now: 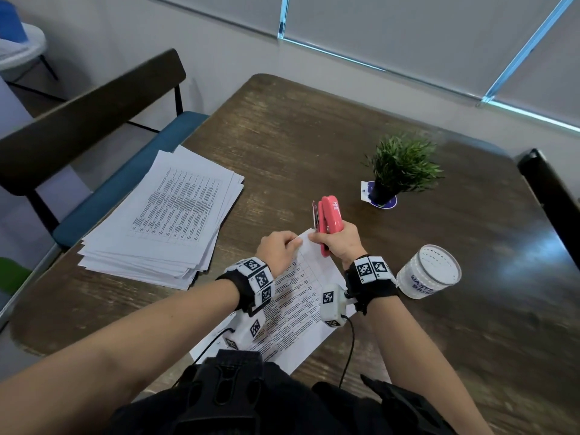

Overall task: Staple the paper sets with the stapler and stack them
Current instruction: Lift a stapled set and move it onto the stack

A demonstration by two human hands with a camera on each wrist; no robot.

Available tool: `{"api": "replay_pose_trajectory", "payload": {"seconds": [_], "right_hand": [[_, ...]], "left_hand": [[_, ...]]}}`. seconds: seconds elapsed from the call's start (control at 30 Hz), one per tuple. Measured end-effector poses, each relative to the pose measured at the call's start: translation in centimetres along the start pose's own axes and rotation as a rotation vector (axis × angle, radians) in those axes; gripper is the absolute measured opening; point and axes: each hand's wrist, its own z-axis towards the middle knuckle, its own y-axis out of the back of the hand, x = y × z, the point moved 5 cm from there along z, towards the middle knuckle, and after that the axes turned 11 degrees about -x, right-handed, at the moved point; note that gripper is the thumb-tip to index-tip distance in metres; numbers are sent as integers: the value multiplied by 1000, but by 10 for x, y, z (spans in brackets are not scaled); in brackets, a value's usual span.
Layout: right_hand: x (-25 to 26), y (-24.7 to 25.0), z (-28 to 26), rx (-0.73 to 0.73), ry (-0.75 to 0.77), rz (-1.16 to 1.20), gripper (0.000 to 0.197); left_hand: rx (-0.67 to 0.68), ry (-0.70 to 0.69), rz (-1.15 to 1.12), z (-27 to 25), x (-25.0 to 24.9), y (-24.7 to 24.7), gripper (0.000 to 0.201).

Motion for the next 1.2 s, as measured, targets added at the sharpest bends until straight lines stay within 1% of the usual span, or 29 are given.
{"api": "replay_pose_trajectory", "payload": {"seconds": [0.07,0.17,0.3,0.43,0.5,0.57,0.6,0.7,0.77,0.87,0.93,1.0,1.03,1.07,1.1,1.13,1.17,1.2], "right_hand": [[3,0,-3,6,17,1,26],[5,2,-4,5,21,16,26],[8,9,-4,-84,10,63,24],[7,6,0,-116,34,79,24],[-1,9,9,-216,37,45,29],[-12,19,22,-343,11,-116,35],[-21,25,27,-373,-31,-223,38],[-58,38,36,-363,-202,-501,55],[-85,42,34,-367,-268,-607,63],[-111,46,27,-346,-261,-776,61],[-116,46,24,-281,-232,-881,54],[-116,45,24,-245,-244,-919,51],[-112,45,24,-249,-242,-906,50],[-101,44,22,-280,-226,-841,47],[-91,44,24,-332,-182,-716,44],[-78,44,24,-398,-111,-530,43],[-65,43,22,-437,-72,-298,48],[-54,39,20,-419,-91,-30,55]], "left_hand": [[-37,8,-13,-1,-1,0,22],[-33,-12,-36,0,-1,1,24],[-28,-44,-40,2,-3,4,26],[-45,-52,-43,2,-5,7,24],[-102,-49,-27,3,-8,14,25],[-171,-43,25,7,-9,26,24],[-203,-49,54,9,-9,32,24],[-282,-61,91,14,-7,51,25],[-314,-67,79,16,-5,58,25],[-356,-80,28,16,-7,64,26],[-383,-102,-13,17,-12,66,25],[-407,-123,-57,19,-19,68,25],[-420,-128,-80,21,-23,69,25],[-432,-131,-108,23,-26,70,25],[-444,-136,-143,26,-28,72,25],[-454,-144,-184,29,-31,74,25],[-465,-152,-231,31,-35,76,24],[-473,-161,-281,33,-40,79,23]]}}
